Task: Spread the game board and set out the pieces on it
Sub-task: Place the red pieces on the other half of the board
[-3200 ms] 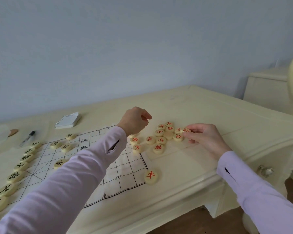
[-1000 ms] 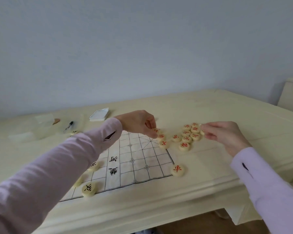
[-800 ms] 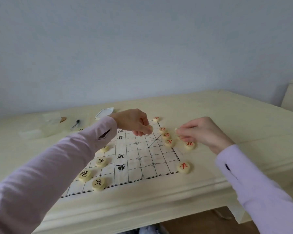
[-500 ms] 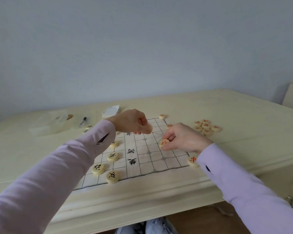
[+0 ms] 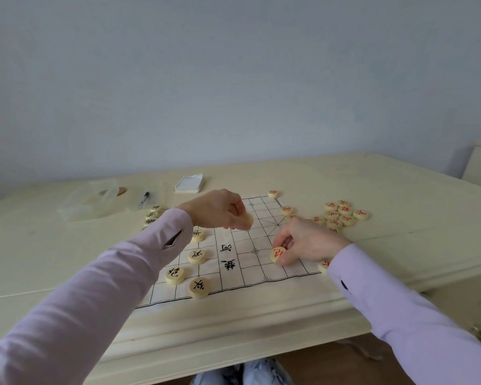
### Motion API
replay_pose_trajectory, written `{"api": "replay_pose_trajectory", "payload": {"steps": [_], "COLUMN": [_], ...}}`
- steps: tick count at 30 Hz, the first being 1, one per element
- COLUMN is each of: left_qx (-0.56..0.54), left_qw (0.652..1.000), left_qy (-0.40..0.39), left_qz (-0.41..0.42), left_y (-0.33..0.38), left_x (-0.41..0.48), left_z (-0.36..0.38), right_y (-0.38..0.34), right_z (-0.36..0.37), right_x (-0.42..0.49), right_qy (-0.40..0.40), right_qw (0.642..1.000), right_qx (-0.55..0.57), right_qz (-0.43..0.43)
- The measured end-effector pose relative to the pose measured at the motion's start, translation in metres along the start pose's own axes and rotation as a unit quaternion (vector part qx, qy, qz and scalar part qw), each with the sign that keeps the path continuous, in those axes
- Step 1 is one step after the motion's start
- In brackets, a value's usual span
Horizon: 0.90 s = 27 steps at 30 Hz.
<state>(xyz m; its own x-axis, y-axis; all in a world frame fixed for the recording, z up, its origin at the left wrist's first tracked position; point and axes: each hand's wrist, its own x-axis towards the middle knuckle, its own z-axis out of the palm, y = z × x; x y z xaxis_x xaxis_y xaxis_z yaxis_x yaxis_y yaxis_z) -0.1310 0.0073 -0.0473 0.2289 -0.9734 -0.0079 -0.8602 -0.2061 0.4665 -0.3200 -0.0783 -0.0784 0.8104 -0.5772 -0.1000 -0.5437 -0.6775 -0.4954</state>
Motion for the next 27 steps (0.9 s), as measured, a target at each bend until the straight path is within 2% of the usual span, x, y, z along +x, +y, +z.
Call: {"api": "replay_pose_trajectory", "payload": {"steps": [9,15,20,27], "left_qx": [0.051,0.085,0.098,0.105], "left_qw": [0.997,0.991,0.99,0.99], "left_qy": [0.043,0.09,0.066,0.034], "left_qz": [-0.027,-0.058,-0.082,-0.091], "left_y": [-0.001,-0.003,-0.012,-0.02], "left_x": [0.022,0.057,0.096,0.129], "left_z": [-0.013,-0.021,-0.013,0.003], "right_y": [-0.001,-0.012,-0.023,-0.019], "right_z": [-0.009,-0.051,-0.056,-0.05], "right_x": [0.007,0.041,0.081,0.108], "right_qy": [-0.016,0.025,-0.019,-0.054], "right_qw": [1.0,0.999,0.999,0.998], "right_qx": [-0.005,-0.017,-0.046,-0.004], "right_qz": [0.006,-0.015,-0.004,0.035]}}
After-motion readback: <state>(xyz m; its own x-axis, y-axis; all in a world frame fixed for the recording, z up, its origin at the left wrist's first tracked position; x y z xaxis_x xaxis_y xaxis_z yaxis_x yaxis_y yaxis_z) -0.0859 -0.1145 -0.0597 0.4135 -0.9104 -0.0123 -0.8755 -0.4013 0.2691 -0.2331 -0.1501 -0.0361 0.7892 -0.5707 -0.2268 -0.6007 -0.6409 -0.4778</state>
